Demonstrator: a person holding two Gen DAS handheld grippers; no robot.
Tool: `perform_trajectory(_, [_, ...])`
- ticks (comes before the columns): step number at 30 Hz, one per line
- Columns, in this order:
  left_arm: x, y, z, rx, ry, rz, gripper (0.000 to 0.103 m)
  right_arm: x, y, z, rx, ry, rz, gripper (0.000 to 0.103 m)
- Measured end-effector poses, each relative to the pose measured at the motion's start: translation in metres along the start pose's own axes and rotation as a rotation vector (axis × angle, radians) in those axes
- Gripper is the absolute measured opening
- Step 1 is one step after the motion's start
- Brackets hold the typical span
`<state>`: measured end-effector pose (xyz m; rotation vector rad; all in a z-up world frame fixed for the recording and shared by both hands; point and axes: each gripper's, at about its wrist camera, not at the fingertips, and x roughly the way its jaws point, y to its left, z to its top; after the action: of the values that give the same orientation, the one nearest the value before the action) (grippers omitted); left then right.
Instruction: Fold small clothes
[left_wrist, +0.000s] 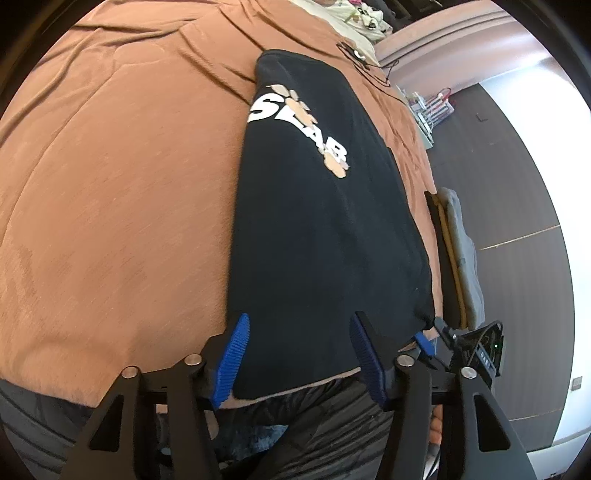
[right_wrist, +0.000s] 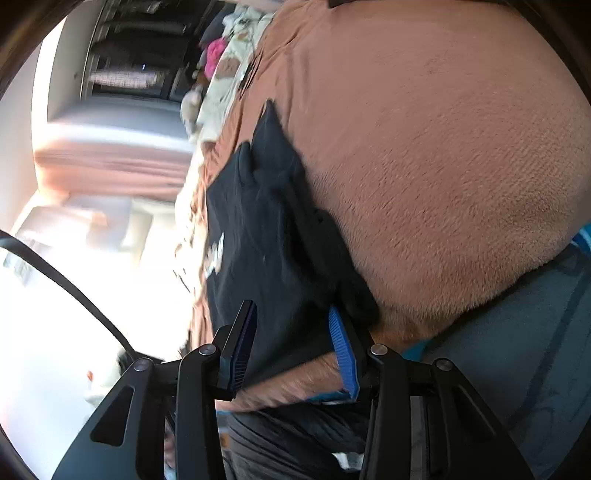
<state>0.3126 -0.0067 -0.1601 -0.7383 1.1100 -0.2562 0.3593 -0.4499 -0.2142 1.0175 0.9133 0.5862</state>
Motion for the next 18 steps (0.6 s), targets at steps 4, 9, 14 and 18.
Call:
perform_trajectory(4, [-0.006, 0.008, -0.005, -0.015, -0.006, 0.023, 0.052, 0.006, 0.001, 0.003, 0.001, -0.042, 0.004, 0.036])
perform_trajectory(9, [-0.002, 0.023, -0.014, -0.064, 0.022, 0.019, 0.046, 0.012, 0.017, -0.005, -0.06, -0.06, -0.054, 0.002])
perform_trajectory(14, [0.005, 0.021, -0.017, -0.037, 0.037, 0.048, 0.023, 0.004, 0.037, -0.014, -0.118, -0.07, -0.072, 0.0])
perform_trajectory(18, [0.0, 0.022, -0.016, -0.024, 0.029, 0.038, 0.011, 0.001, 0.048, -0.022, -0.147, -0.075, -0.081, 0.0])
